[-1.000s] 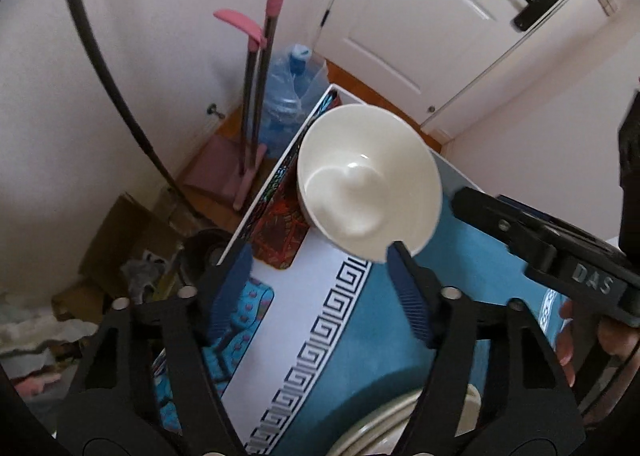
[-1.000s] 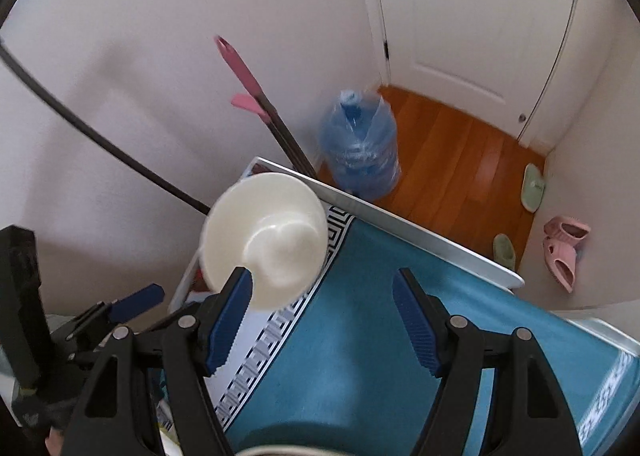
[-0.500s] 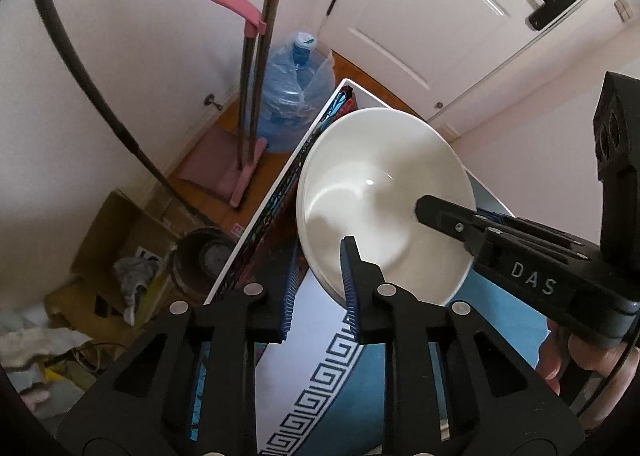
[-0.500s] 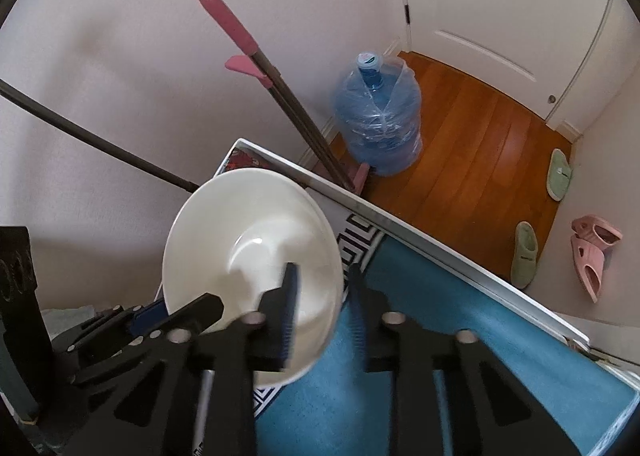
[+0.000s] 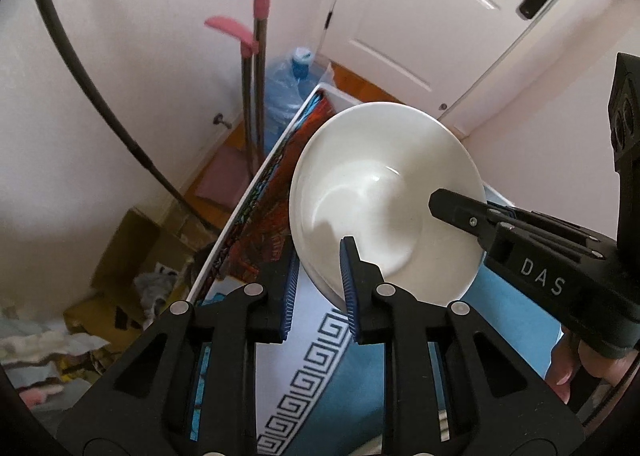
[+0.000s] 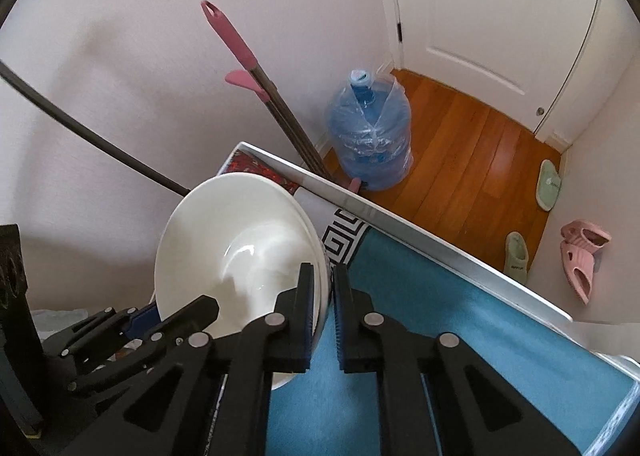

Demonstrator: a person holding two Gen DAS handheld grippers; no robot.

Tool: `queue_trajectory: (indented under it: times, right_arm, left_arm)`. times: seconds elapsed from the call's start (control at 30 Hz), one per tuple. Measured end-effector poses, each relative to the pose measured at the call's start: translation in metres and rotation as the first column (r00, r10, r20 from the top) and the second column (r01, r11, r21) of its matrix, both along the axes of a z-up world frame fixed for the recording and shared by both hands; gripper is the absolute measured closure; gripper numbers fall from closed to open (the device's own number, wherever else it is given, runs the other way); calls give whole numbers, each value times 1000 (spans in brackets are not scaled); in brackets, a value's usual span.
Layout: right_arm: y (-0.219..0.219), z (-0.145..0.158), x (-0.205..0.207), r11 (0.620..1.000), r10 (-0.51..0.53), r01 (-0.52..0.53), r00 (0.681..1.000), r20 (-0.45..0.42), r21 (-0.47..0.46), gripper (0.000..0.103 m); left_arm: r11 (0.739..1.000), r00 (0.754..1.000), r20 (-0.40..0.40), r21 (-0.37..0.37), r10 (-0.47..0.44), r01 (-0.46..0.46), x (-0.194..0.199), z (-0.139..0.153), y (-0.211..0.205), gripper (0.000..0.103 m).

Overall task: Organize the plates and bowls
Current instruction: 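Carry the white bowl with both grippers and lower it into the cream bowl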

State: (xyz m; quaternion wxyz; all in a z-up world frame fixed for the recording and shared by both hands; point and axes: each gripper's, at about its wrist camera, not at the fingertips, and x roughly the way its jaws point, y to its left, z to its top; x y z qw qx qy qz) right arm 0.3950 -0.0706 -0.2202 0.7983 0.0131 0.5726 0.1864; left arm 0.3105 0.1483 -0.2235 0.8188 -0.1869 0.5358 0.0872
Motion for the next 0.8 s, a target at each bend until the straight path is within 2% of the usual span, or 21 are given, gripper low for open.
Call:
queue_trajectory:
  times: [0.2, 0.43, 0.6, 0.8]
  right_arm:
    - [-18, 36, -29, 999, -34, 33, 997, 63, 18, 94]
    - [-64, 87, -77, 993, -116, 110, 982, 146, 54, 94]
    - [-107, 113, -115, 984, -180, 173, 965, 189, 53, 94]
    - [-172, 129, -165, 957, -290, 285, 934, 209, 54, 94]
  left_arm:
    - [998, 996, 76, 44, -52, 49, -14, 45, -25, 85]
    - [987, 979, 142, 88, -147, 136, -40, 94, -83, 85]
    - [973, 960, 166, 88, -226, 214, -55, 116, -133, 85]
    - [938, 922, 179, 94, -345, 333, -74, 131, -212, 85]
